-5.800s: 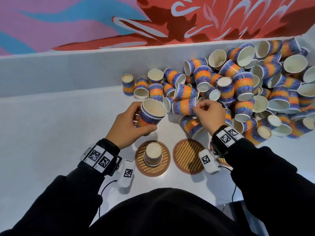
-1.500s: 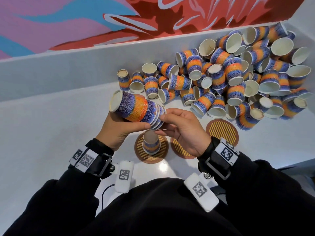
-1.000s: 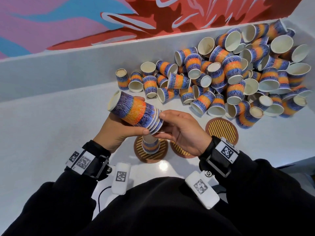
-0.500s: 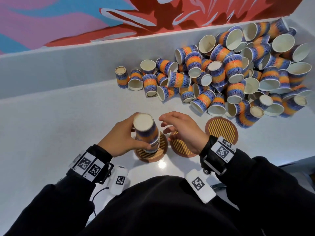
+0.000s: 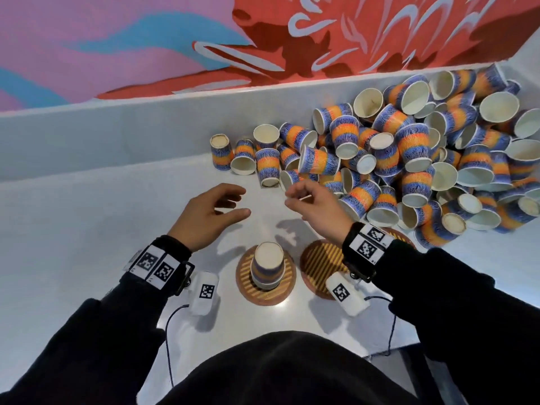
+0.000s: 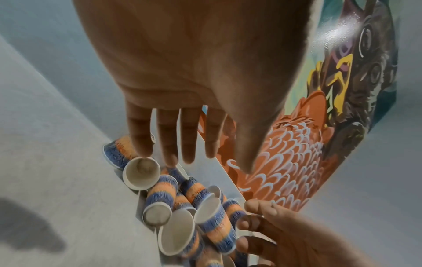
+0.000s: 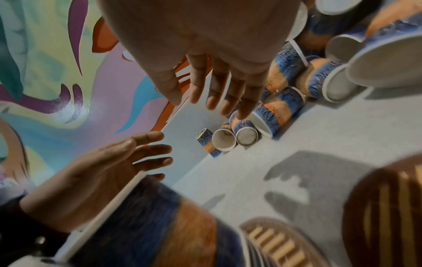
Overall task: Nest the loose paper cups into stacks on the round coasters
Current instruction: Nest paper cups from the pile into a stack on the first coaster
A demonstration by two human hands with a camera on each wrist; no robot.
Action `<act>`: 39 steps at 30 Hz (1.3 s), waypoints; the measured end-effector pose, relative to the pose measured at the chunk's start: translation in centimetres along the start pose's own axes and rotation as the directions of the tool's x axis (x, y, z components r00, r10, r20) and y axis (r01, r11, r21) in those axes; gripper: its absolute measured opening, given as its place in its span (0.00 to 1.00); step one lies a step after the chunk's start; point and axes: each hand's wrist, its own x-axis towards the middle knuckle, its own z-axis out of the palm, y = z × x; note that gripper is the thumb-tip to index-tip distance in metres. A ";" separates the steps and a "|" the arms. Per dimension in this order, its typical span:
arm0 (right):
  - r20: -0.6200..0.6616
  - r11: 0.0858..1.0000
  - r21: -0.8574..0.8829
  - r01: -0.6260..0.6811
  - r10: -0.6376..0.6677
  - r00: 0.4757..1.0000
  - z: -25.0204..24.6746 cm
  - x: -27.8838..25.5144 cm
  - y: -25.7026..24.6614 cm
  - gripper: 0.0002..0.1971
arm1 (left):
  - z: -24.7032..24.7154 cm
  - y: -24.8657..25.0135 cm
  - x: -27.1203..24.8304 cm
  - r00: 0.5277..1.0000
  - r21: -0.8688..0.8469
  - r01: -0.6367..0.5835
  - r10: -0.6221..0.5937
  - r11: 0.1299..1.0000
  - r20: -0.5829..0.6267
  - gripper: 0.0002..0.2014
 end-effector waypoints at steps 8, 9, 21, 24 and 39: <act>0.165 0.875 -0.431 0.221 -0.164 0.973 2.1 9.2 -2.3 0.26 | -3.4 -1.8 9.8 0.944 0.130 -0.044 0.084 0.990 -0.318 0.31; 0.172 0.894 -0.408 0.186 -0.124 0.977 2.6 10.5 -2.3 0.30 | -3.7 -2.3 11.2 0.939 0.170 -0.054 0.108 0.984 -0.327 0.34; 0.142 0.834 -0.552 -0.024 0.123 0.982 6.2 15.7 0.7 0.34 | -2.2 -8.2 19.1 0.973 0.536 0.105 0.024 0.838 -0.229 0.36; 0.145 0.818 -0.574 -0.039 0.148 0.978 6.5 14.8 2.1 0.21 | -2.5 -8.9 17.5 0.966 0.484 0.164 -0.042 0.860 -0.254 0.29; 0.319 0.963 -0.246 -0.112 0.189 0.929 3.5 8.5 3.3 0.39 | -3.6 -7.7 4.5 0.939 -0.203 0.187 -0.235 0.961 -0.249 0.35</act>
